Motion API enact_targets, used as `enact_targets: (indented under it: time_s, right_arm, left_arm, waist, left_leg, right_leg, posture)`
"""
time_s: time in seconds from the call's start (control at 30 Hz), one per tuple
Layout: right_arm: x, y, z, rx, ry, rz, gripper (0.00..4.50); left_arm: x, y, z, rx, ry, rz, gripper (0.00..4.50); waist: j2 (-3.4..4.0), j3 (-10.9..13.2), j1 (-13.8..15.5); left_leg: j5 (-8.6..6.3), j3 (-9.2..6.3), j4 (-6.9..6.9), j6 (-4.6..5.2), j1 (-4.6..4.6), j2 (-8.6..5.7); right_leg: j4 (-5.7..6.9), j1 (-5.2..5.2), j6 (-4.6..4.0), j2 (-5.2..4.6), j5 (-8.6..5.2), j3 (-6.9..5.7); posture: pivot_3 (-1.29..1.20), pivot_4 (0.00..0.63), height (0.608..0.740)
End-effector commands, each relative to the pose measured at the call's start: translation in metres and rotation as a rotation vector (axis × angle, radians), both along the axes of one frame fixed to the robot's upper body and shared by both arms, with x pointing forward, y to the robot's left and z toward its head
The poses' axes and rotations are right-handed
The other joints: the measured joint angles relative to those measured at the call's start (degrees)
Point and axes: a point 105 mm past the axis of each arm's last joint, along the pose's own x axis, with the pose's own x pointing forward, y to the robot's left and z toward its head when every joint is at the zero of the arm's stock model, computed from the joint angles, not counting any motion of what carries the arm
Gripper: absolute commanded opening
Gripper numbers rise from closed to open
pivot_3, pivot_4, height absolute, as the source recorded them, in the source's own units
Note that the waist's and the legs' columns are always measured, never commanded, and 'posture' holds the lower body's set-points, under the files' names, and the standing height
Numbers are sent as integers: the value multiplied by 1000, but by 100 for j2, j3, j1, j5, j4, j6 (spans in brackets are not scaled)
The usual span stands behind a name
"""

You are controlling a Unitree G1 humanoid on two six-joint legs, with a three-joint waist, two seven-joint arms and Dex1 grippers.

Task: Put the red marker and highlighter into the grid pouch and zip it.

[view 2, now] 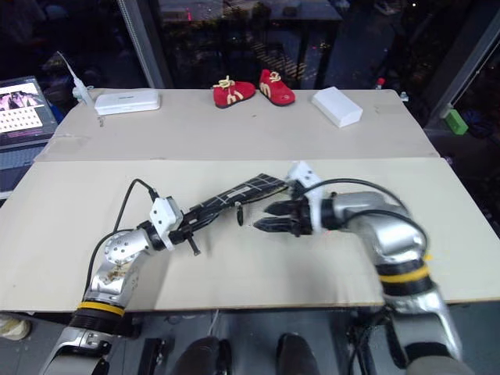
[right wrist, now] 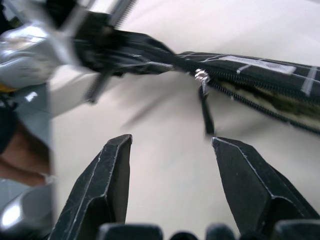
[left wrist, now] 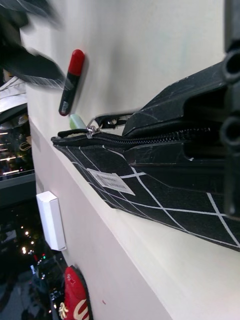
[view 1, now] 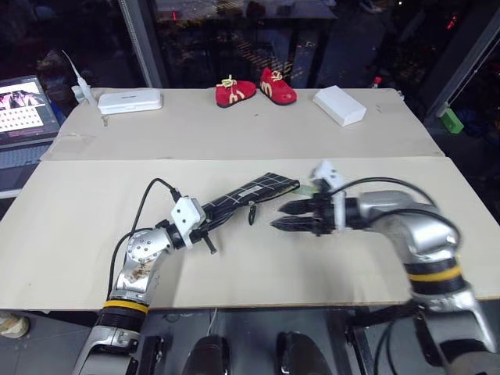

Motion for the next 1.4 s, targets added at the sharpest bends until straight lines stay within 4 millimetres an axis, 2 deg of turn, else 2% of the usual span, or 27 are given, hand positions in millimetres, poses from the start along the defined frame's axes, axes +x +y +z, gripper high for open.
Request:
enact_targets:
  time_s: [0.03, 0.1, 0.17, 0.3, 0.43, 0.67, 1.03, 1.17, 1.4]
  right_arm:
    - [5, -29, 18, -25, -73, -143, 2906]
    - [33, -58, 19, -74, -130, -406, 2906]
    - [47, -81, 13, -101, -142, -615, 2906]
    - [44, -74, -11, -128, -105, -679, 2906]
    - [52, -80, -30, -177, -102, -804, 2906]
    - [57, -65, -34, -140, -91, -833, 2906]
    - [65, -87, -13, -140, -172, -872, 2906]
    - [65, -94, -23, -169, -150, -904, 2906]
    - [66, -90, -50, -150, -68, -962, 2906]
  left_arm:
    - [-4, -1, 11, -9, -61, -6, 0]
    - [-5, 0, 11, -10, -59, -3, 0]
    - [-5, 0, 11, -12, -57, -2, 0]
    - [-6, 0, 10, -12, -54, -1, 0]
    - [-6, -2, 10, -12, -52, -4, 0]
    - [-7, -3, 8, -10, -48, -7, 0]
    - [-9, -1, 7, -14, -40, -2, 0]
    - [-9, -1, 7, -16, -39, -2, 0]
    - [-7, -2, 7, -11, -38, -6, 0]
  waist:
    - [0, 0, -18]
    - [-1, 0, -44]
    - [-2, 0, -51]
    - [-1, 0, -34]
    - [-1, 0, -38]
    - [-1, 0, -36]
    - [-1, 0, -40]
    - [-1, 0, -49]
    - [-1, 0, -75]
  left_leg:
    - [0, 2, 0, 0, 3, 0]
    - [0, 7, 0, 0, 11, -1]
    - [1, 9, 0, -1, 17, -2]
    - [1, 10, -1, -2, 10, -3]
    - [1, 10, -1, -1, 1, -4]
    - [1, 7, -1, 0, 3, -7]
    - [1, 5, -1, 1, -1, -7]
    - [1, 6, -1, 1, 0, -7]
    - [1, 5, -1, 1, 0, -7]
  right_leg:
    - [0, 1, -1, 0, 1, 3]
    - [-1, 5, -3, 2, 2, 10]
    - [0, 9, -3, 5, 1, 12]
    - [1, 4, -2, 7, 1, 11]
    - [-1, -2, -1, 5, 1, 11]
    - [-5, 3, 3, 4, 3, 11]
    - [-11, 4, 3, 5, 4, 8]
    - [-10, 4, 3, 4, 4, 9]
    - [-10, 4, 3, 6, 4, 10]
  posture:
    - [0, 150, 740]
    - [0, 150, 740]
    - [0, 150, 740]
    - [0, 150, 740]
    - [0, 150, 740]
    - [0, 150, 740]
    - [0, 150, 740]
    - [0, 150, 740]
    - [0, 150, 740]
